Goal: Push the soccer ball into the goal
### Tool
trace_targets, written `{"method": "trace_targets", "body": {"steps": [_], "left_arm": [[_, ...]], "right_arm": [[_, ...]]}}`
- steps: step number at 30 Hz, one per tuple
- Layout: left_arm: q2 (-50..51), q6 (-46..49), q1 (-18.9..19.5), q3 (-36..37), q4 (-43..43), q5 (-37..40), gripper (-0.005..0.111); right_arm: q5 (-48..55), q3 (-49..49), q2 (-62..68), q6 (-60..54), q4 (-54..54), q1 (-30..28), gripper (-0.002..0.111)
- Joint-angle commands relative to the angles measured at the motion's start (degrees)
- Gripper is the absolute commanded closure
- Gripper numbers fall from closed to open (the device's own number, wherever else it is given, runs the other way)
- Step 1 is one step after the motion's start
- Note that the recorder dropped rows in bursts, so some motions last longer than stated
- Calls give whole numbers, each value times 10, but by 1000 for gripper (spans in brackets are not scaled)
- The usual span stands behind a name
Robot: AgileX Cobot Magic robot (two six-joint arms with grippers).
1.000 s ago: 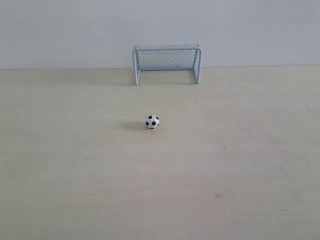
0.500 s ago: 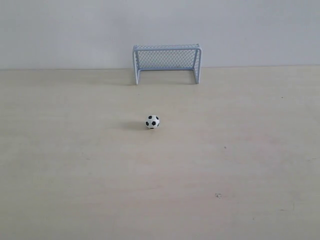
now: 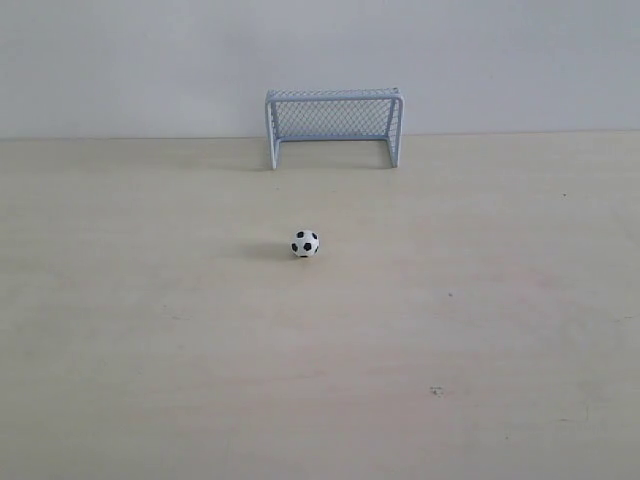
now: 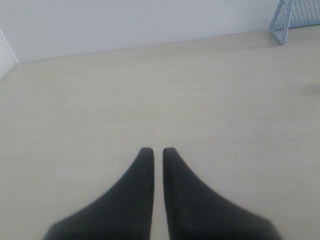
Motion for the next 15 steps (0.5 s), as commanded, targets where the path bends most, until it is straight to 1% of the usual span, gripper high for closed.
{"method": "trace_targets", "body": {"steps": [1, 8, 15], "left_arm": [[3, -5, -5, -2, 0, -2, 100], [3, -5, -5, -2, 0, -2, 100], [3, -5, -5, -2, 0, -2, 100]], "right_arm": [[-7, 3, -3, -1, 1, 2, 108], [-9, 3, -3, -1, 1, 2, 108], [-43, 3, -3, -1, 1, 2, 108]]}}
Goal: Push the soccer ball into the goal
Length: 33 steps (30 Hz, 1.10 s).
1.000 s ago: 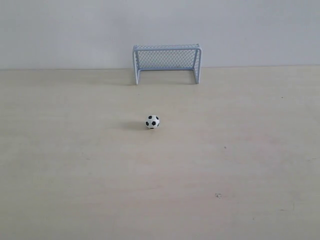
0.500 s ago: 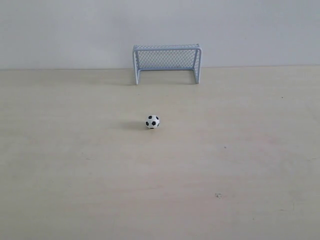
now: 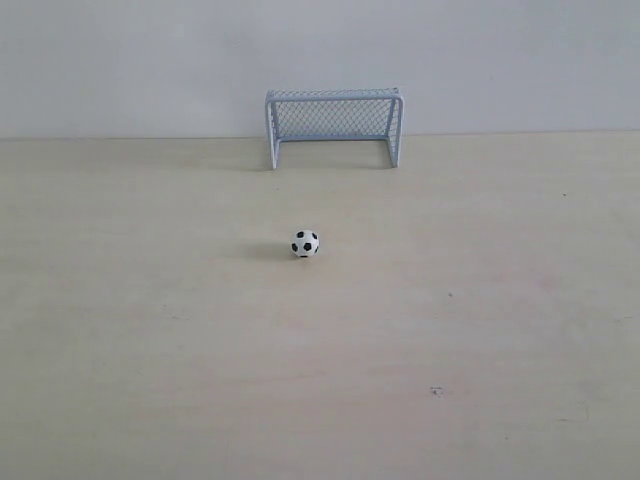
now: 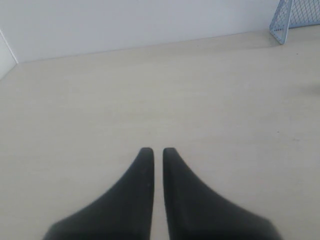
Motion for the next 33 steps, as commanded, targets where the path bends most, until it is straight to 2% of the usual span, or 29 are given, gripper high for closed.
{"method": "trace_targets", "body": {"steps": [1, 20, 26, 33], "left_arm": [[3, -5, -5, -2, 0, -2, 100], [3, -5, -5, -2, 0, -2, 100], [3, -5, -5, -2, 0, -2, 100], [3, -5, -5, -2, 0, -2, 100]], "right_arm": [[-31, 3, -3, -1, 1, 2, 108], [-182, 3, -3, 4, 1, 2, 108], [-241, 3, -3, 63, 85, 2, 108], [-328, 3, -3, 4, 83, 2, 108]]}}
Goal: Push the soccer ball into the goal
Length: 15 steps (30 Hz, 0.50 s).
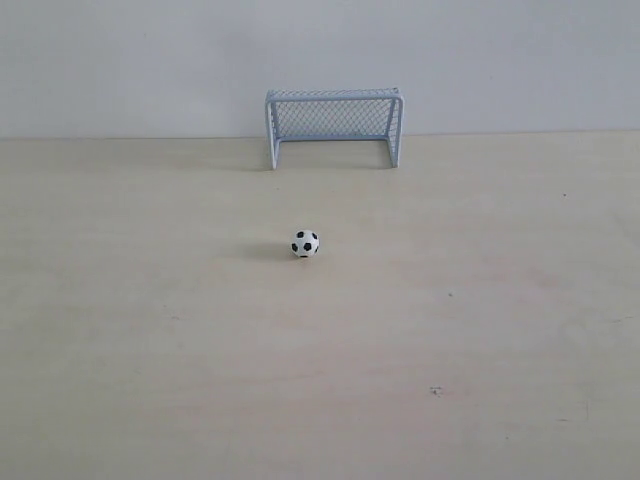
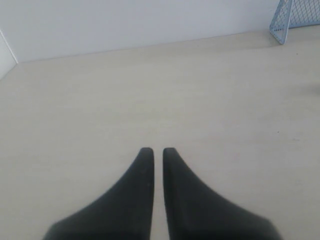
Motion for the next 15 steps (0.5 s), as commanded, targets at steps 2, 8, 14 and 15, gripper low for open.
{"method": "trace_targets", "body": {"steps": [2, 8, 14, 15], "left_arm": [[3, -5, -5, -2, 0, -2, 100], [3, -5, -5, -2, 0, -2, 100], [3, -5, -5, -2, 0, -2, 100], [3, -5, -5, -2, 0, -2, 100]], "right_arm": [[-42, 3, -3, -45, -6, 2, 108], [-38, 1, -3, -46, -73, 2, 108], [18, -73, -3, -47, -104, 2, 108], [25, -81, -3, -47, -104, 2, 108]]}}
